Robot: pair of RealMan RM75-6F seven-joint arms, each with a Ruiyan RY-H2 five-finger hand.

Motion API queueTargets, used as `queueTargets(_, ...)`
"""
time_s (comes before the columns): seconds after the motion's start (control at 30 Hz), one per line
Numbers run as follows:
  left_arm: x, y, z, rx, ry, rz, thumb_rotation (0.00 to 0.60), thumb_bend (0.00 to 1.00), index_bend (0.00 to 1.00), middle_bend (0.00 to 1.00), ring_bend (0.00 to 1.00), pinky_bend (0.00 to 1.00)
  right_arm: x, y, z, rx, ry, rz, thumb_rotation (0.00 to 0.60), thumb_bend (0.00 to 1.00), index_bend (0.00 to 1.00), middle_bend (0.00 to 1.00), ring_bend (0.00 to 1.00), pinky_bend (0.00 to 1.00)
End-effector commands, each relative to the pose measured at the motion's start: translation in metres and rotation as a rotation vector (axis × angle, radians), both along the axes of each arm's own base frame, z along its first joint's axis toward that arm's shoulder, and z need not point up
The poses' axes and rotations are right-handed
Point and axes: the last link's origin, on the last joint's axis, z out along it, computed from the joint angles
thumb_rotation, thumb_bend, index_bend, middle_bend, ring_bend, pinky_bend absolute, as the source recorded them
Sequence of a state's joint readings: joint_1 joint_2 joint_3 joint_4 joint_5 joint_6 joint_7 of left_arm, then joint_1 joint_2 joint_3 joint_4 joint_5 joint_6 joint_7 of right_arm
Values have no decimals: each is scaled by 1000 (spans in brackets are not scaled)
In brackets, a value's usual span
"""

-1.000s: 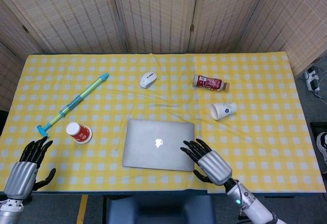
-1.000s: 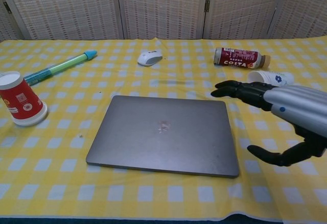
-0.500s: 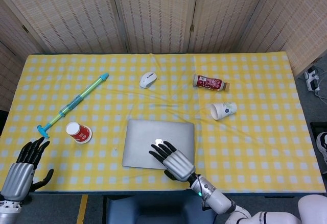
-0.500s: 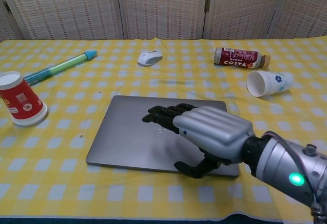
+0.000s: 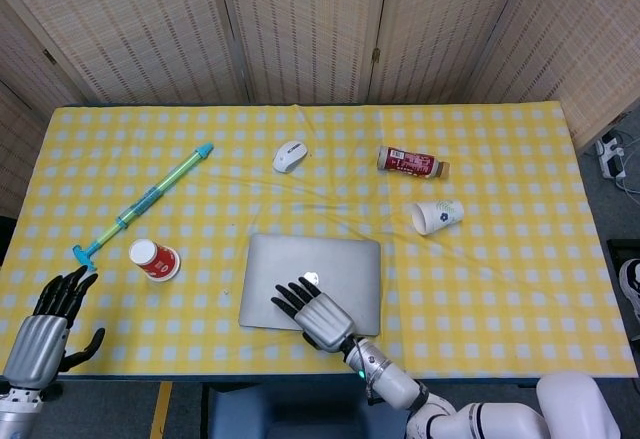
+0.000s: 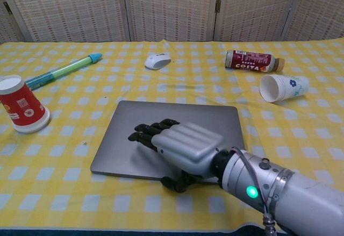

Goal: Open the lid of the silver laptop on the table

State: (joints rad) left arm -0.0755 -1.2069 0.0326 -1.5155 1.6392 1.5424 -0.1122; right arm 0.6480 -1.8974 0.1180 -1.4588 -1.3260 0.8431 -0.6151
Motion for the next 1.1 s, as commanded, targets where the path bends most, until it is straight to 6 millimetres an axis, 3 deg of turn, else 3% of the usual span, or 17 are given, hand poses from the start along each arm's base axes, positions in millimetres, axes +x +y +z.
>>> queueTargets(0.03, -1, 0, 0, 1, 0, 1, 600, 434, 15, 24, 8, 0, 2, 1, -4, 5, 9, 4, 600, 449, 0, 0, 0, 0)
queueTargets(1.1, -8, 1, -1, 2, -13, 14, 600, 434, 11, 24, 8, 0, 9, -6, -10, -61, 66, 39, 600, 449, 0, 0, 0, 0)
